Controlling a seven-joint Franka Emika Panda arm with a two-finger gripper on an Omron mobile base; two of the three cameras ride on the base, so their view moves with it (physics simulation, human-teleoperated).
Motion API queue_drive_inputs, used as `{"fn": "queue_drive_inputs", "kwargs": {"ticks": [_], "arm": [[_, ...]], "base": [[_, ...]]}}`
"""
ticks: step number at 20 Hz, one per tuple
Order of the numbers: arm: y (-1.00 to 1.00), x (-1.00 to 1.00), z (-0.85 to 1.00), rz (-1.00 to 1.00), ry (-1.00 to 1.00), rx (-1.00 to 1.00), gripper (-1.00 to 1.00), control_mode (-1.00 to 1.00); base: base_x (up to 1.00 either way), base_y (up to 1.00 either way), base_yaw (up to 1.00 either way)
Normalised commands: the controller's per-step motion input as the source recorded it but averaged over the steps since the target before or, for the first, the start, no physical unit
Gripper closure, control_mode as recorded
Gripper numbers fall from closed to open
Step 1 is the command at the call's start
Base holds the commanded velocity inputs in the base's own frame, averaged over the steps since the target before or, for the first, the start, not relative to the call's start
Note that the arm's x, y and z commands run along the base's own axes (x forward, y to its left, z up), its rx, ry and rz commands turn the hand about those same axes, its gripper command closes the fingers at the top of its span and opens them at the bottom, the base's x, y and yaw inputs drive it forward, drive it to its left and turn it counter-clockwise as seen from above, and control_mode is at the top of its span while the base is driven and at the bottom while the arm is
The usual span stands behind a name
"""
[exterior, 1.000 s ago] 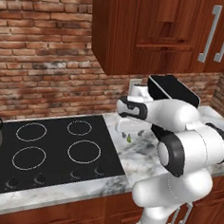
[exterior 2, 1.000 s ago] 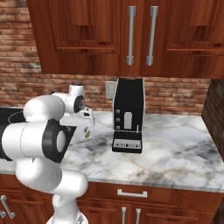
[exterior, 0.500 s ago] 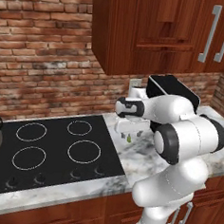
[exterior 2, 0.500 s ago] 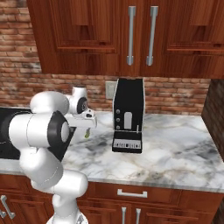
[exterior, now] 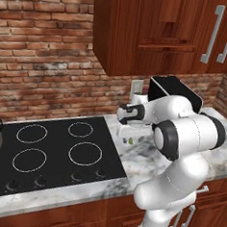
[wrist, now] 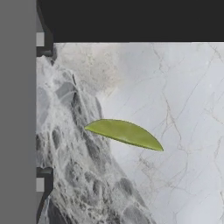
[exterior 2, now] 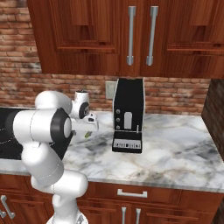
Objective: Put the eggplant and lemon wedge in the pot. Retrieve the spatula and lightly stir the vegetables in the pot.
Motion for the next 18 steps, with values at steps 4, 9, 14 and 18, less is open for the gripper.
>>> {"fn": "queue_drive_inputs", "kwargs": {"ticks": [4, 9, 14, 18], "arm": [[-0.12, 0.20, 0.00, 0.00, -0.04, 0.01, -1.00, -1.00], [-0.06, 0.26, 0.00, 0.00, -0.01, 0.02, -1.00, -1.00], [0.00, 0.21, 0.00, 0.00, 0.00, 0.00, -1.00, -1.00], [0.00, 0.30, -0.29, 0.00, 0.00, 0.00, -1.00, -1.00]], "base": [[0.00, 0.00, 0.00], [0.00, 0.00, 0.00], [0.00, 0.00, 0.00], [0.00, 0.00, 0.00]]}}
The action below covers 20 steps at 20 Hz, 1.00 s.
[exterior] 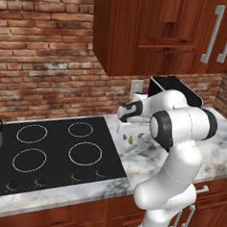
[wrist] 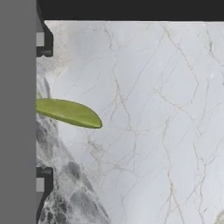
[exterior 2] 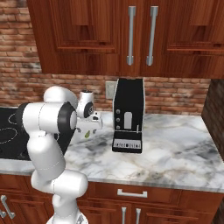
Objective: Put the eggplant and lemon wedge in the pot. Retrieve the spatula and lightly stir the vegetables in the pot.
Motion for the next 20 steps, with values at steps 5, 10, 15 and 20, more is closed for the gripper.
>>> {"fn": "queue_drive_inputs", "kwargs": {"ticks": [5, 10, 15, 20], "arm": [[0.00, 0.11, -0.27, 0.00, 0.00, 0.00, -1.00, -1.00], [0.00, -0.12, -0.02, 0.00, 0.00, 0.00, -1.00, -1.00], [0.00, 0.00, -0.34, 0.00, 0.00, 0.00, -1.00, -1.00], [0.00, 0.00, -0.35, 0.00, 0.00, 0.00, -1.00, -1.00]], "base": [[0.00, 0.00, 0.00], [0.00, 0.00, 0.00], [0.00, 0.00, 0.00], [0.00, 0.00, 0.00]]}}
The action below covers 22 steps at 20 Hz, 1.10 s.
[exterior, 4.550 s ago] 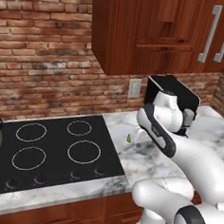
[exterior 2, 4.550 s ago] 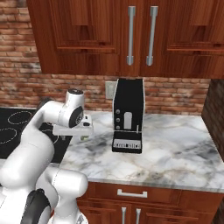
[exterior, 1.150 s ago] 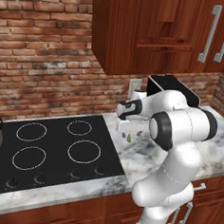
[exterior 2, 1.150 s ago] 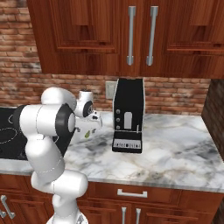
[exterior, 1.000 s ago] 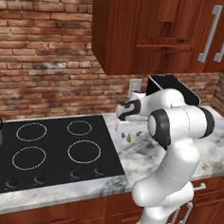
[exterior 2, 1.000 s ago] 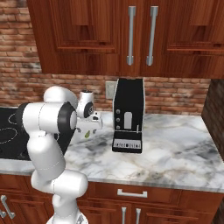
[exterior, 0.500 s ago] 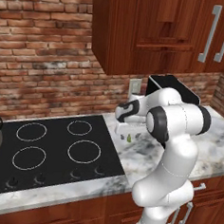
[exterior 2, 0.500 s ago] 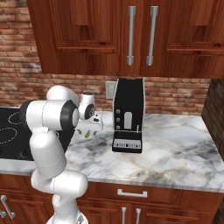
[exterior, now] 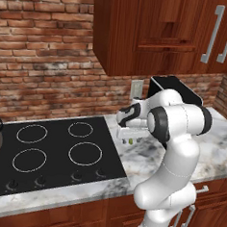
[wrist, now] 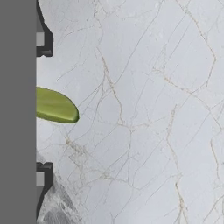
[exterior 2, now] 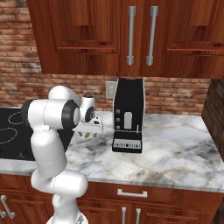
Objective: Put the eggplant and lemon wedge in the pot. Retrieve the spatula and lightly stir the vegetables in the pot.
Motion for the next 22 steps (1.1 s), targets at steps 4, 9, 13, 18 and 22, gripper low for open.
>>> {"fn": "queue_drive_inputs", "kwargs": {"ticks": [4, 9, 13, 18, 22], "arm": [[0.00, 0.00, 0.00, 0.00, 0.00, 0.00, -1.00, -1.00], [0.00, 0.00, 0.00, 0.00, 0.00, 0.00, 1.00, -1.00], [0.00, 0.00, 0.00, 0.00, 0.00, 0.00, 1.00, -1.00], [0.00, 0.00, -0.01, 0.00, 0.00, 0.00, 1.00, -1.00], [-0.11, -0.12, -0.02, -0.01, -0.10, 0.00, 1.00, -1.00]], "base": [[0.00, 0.00, 0.00], [0.00, 0.00, 0.00], [0.00, 0.00, 0.00], [0.00, 0.00, 0.00], [0.00, 0.00, 0.00]]}}
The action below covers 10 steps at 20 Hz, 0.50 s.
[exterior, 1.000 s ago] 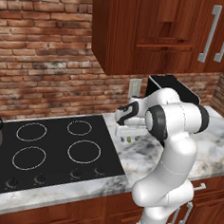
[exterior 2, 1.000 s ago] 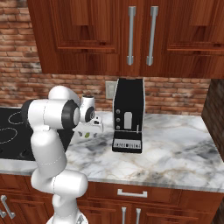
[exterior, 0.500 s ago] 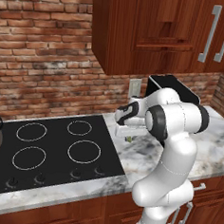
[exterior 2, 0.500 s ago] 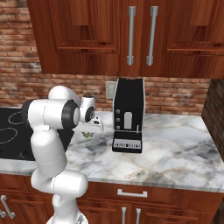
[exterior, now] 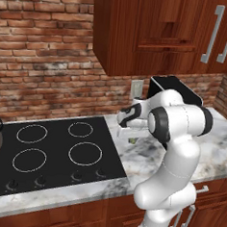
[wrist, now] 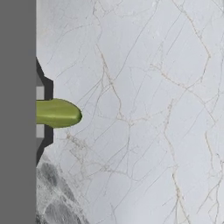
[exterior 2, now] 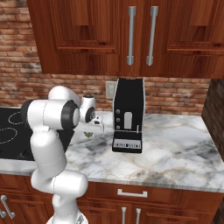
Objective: Put the eggplant and lemon wedge in the pot. Retrieve the spatula and lightly stir the vegetables in the pot.
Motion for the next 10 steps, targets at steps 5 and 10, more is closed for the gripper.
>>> {"fn": "queue_drive_inputs", "kwargs": {"ticks": [5, 10], "arm": [[-0.19, -0.56, 0.20, 0.00, -0.14, 0.00, 1.00, -1.00], [-0.13, -0.71, 0.85, 0.00, -0.03, 0.00, 1.00, -1.00]], "base": [[0.00, 0.00, 0.00], [0.00, 0.00, 0.00]]}}
